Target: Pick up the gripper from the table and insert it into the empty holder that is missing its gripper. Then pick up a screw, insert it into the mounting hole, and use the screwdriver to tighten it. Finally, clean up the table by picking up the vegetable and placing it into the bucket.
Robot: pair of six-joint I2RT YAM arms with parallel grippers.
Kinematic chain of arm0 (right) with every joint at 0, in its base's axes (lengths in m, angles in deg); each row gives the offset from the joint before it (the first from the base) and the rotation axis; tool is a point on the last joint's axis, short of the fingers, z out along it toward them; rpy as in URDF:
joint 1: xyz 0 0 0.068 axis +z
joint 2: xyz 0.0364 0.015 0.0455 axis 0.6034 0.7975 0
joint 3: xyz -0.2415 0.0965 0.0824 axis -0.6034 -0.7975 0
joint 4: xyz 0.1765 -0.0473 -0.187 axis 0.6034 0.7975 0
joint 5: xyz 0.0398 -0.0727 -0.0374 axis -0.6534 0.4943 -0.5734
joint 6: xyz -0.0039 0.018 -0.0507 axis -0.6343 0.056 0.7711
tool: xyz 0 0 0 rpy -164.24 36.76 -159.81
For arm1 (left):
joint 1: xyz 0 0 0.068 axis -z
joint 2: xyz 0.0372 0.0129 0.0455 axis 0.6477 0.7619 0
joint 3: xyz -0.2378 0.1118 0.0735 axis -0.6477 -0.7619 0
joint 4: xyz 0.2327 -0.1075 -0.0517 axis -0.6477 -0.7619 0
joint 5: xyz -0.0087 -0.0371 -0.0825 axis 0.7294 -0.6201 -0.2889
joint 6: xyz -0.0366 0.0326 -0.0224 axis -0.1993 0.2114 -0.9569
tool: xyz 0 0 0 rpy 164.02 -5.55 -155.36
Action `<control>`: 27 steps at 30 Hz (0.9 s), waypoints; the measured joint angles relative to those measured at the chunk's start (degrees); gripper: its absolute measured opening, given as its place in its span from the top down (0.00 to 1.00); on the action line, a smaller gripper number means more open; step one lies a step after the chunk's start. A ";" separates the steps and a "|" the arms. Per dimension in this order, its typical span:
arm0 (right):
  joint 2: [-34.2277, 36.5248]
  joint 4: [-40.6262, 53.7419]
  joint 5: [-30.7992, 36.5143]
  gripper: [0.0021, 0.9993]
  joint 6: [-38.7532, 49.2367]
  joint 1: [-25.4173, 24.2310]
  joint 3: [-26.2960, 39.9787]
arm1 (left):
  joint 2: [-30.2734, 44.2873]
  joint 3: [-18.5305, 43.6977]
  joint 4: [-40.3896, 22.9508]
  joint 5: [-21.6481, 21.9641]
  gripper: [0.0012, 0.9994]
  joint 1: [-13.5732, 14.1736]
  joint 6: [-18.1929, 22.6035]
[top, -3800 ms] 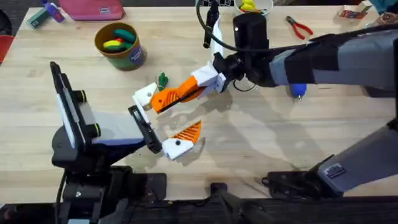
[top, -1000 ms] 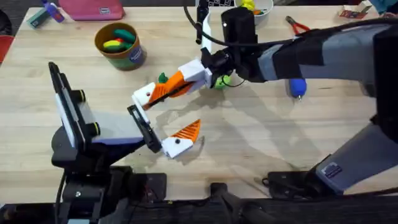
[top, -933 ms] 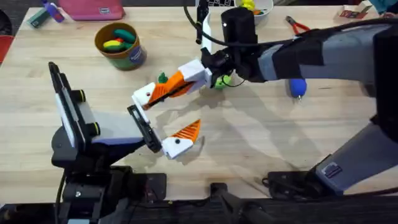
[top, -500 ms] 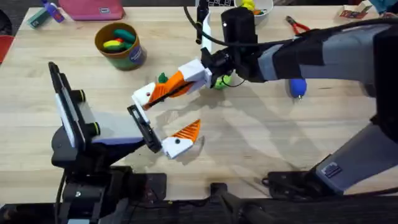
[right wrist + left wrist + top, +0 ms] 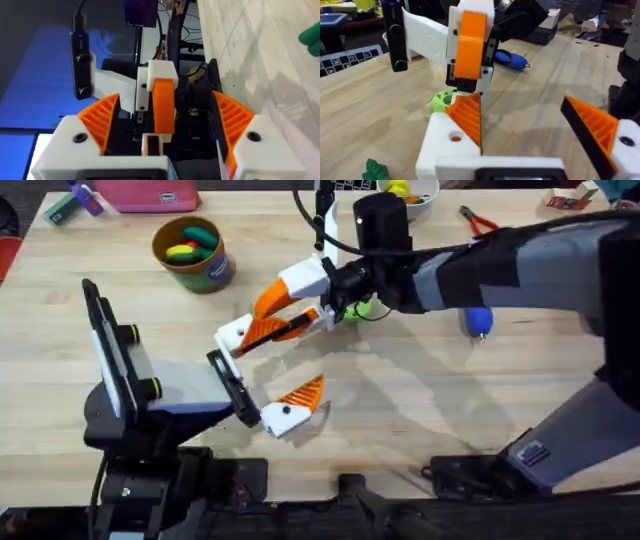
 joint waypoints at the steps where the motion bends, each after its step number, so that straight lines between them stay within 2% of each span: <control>1: 0.00 0.00 0.03 0.03 0.19 -0.14 0.00 | 0.00 0.00 0.00 0.00 0.01 0.00 0.00; 3: -0.13 0.13 0.22 0.03 0.65 -0.44 0.00 | -0.02 0.00 0.00 0.00 0.01 0.00 0.00; 7: -8.93 15.85 5.51 0.02 6.34 -5.62 0.02 | 0.00 0.00 0.00 0.00 0.01 0.00 0.00; 11: -17.50 38.43 13.97 0.02 15.37 -10.86 1.81 | 0.00 0.00 0.00 0.00 0.01 0.00 0.00; 15: -22.32 63.56 26.52 0.02 24.79 -14.23 7.79 | -0.02 0.00 0.00 -0.02 0.01 0.00 0.00; 20: -22.12 84.90 42.68 0.08 34.28 -14.85 21.14 | 0.00 0.00 -0.02 -0.02 0.01 0.00 0.00; 24: -19.26 94.52 55.12 0.14 38.11 -13.75 30.67 | -0.02 0.00 0.00 -0.02 0.01 0.00 0.00; 27: -15.59 98.28 63.37 0.19 39.48 -11.98 35.50 | 0.00 0.00 0.00 0.00 0.01 0.00 0.00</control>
